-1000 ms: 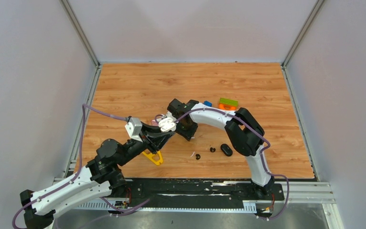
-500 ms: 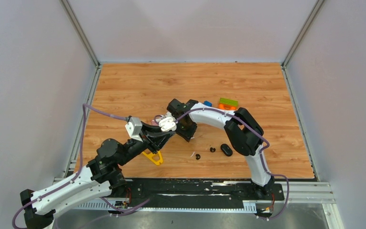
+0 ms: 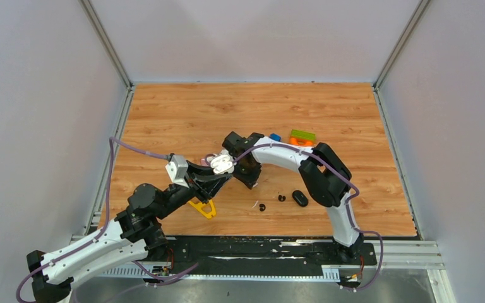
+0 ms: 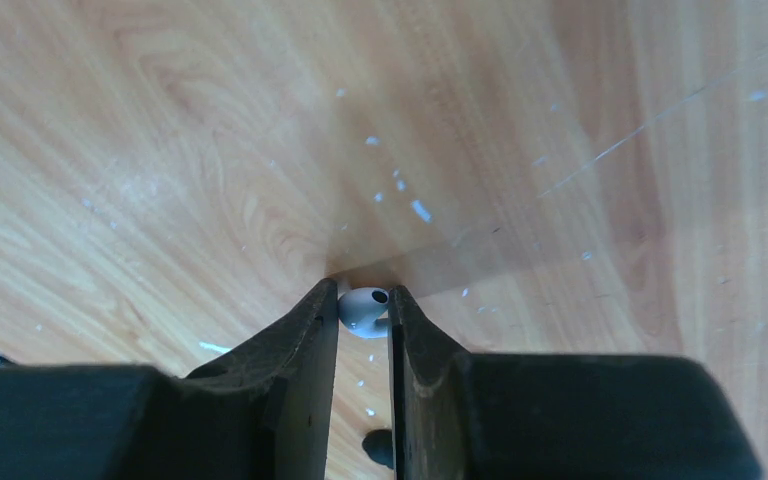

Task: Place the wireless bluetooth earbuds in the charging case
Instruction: Pick up the earbud from the center of the board, then place the earbud in the charging case.

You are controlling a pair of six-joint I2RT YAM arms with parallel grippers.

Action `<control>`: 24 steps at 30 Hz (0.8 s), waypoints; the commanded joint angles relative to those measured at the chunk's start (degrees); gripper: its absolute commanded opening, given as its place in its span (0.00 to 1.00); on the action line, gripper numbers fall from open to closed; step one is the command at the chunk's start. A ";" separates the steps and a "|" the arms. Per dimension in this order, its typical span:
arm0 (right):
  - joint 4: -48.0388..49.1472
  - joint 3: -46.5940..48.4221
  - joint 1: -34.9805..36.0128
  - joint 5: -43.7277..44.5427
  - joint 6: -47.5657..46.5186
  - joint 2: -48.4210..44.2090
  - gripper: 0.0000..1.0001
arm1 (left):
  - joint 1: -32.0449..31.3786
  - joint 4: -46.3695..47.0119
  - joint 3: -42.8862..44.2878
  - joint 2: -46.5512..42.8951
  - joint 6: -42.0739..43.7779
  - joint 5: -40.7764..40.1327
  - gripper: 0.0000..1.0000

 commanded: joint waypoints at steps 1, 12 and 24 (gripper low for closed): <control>-0.15 -2.43 -2.44 -6.95 -0.21 -5.71 0.15 | -0.24 0.72 1.24 0.58 1.16 1.12 0.00; -5.76 -2.46 -14.15 -38.64 -1.39 -10.07 0.13 | -0.25 -0.50 0.98 1.89 1.26 6.45 0.00; -0.30 -6.13 -28.53 -68.92 7.01 -25.36 0.16 | -0.18 9.12 -6.63 8.75 8.54 4.92 0.00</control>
